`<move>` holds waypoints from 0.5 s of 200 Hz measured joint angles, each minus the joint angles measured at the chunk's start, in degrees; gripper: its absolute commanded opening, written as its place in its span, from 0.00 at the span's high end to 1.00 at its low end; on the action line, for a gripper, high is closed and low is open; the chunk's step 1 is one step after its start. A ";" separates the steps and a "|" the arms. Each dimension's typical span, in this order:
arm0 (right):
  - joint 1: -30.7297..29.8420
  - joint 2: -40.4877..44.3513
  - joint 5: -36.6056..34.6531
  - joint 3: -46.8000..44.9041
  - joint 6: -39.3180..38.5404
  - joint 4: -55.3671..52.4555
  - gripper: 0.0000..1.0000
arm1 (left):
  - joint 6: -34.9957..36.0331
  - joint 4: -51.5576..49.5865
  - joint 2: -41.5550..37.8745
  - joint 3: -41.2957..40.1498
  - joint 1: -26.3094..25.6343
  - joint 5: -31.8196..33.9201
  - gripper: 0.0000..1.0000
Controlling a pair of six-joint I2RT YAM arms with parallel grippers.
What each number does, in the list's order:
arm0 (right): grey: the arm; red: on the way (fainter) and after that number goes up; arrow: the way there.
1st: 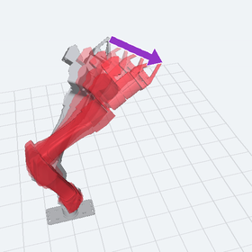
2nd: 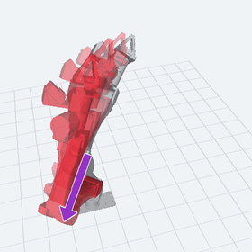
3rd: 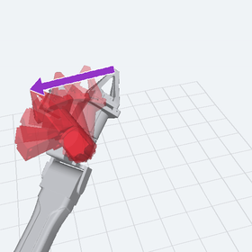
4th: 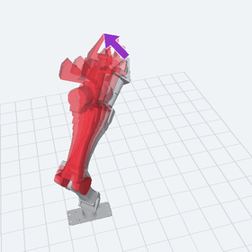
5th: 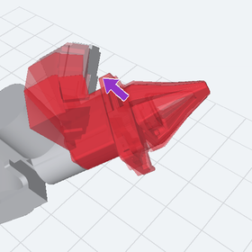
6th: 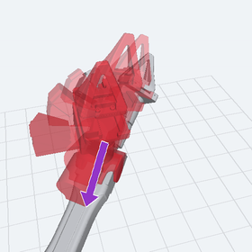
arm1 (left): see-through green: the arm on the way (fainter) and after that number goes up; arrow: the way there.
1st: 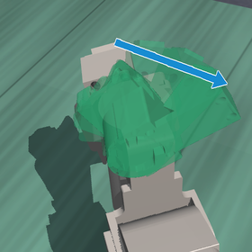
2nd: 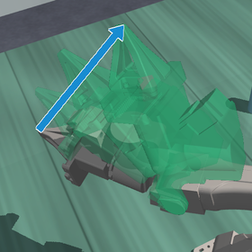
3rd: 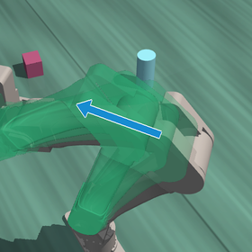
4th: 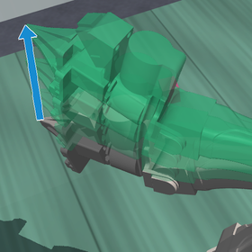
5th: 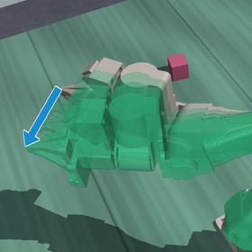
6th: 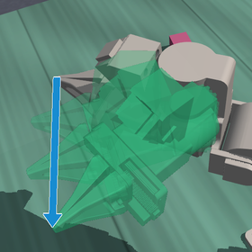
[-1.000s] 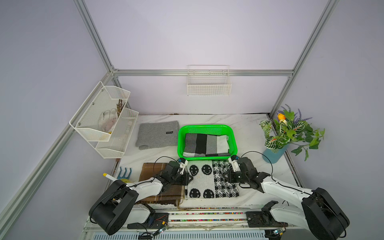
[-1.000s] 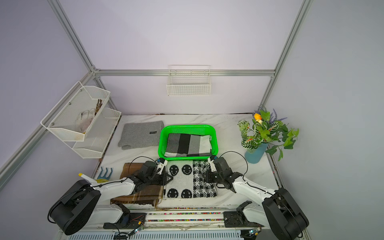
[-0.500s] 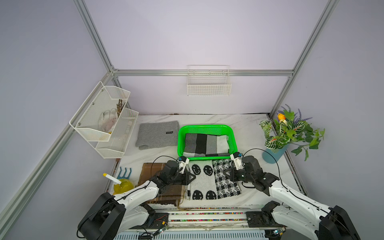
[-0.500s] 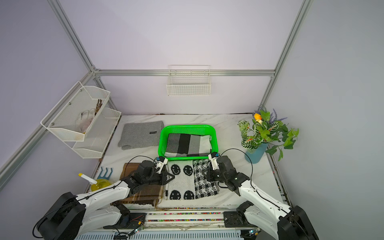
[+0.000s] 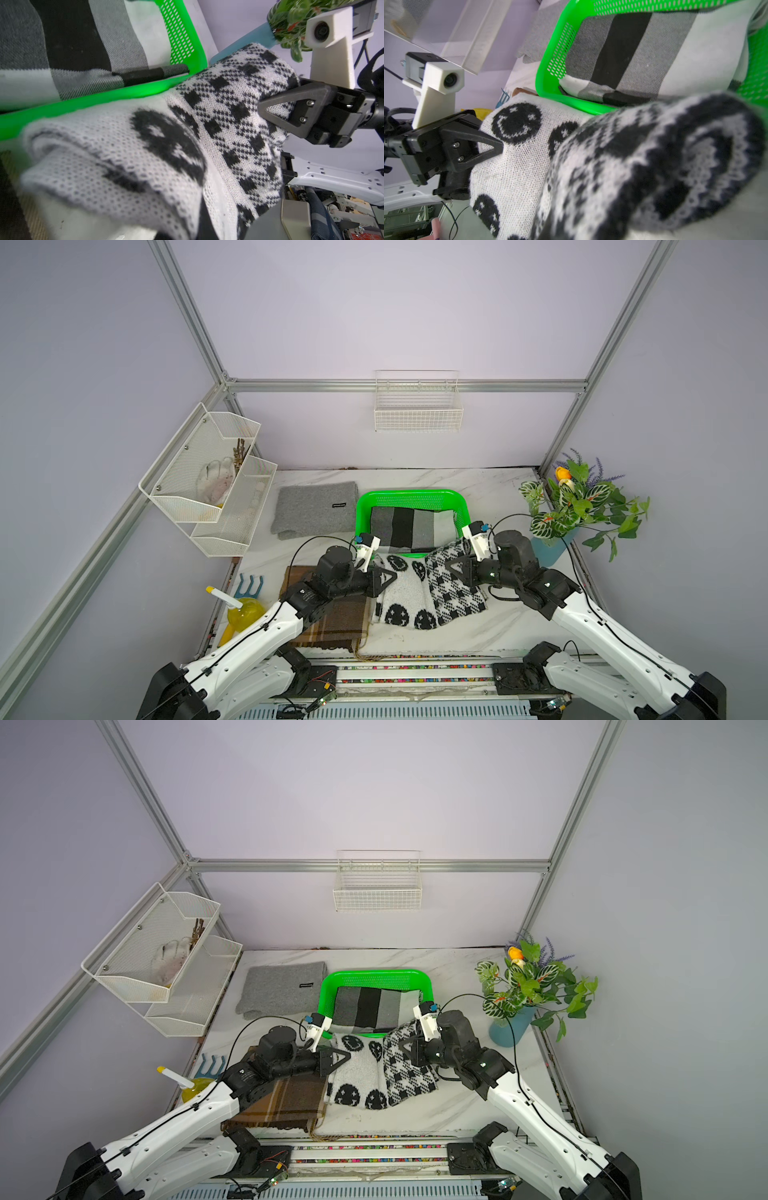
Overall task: Put the folded scarf in the basket
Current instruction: Place the scarf in the basket.
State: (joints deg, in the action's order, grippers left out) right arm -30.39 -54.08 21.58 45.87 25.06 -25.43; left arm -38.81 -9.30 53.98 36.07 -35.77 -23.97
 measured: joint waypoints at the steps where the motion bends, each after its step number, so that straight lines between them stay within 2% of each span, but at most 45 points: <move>1: 0.00 -0.04 0.00 0.20 -0.02 -0.09 1.00 | 0.00 -0.07 0.00 0.31 0.00 0.04 1.00; 35: 0.00 -3.17 -0.46 9.05 -1.16 -0.74 1.00 | 0.00 -0.50 0.44 6.49 0.02 1.38 1.00; 70: 0.00 -6.27 -0.96 12.39 -1.79 -0.66 1.00 | 0.00 -0.22 3.15 10.71 0.26 3.32 1.00; 100: 0.57 -13.90 -2.75 18.86 -3.30 -1.57 1.00 | 0.04 -0.20 8.52 15.58 2.91 4.00 1.00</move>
State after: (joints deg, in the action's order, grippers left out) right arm -29.82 -67.99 18.83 64.73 21.76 -27.00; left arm -38.76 -9.50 62.50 51.66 -32.86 -19.97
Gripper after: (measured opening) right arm 0.137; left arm 0.074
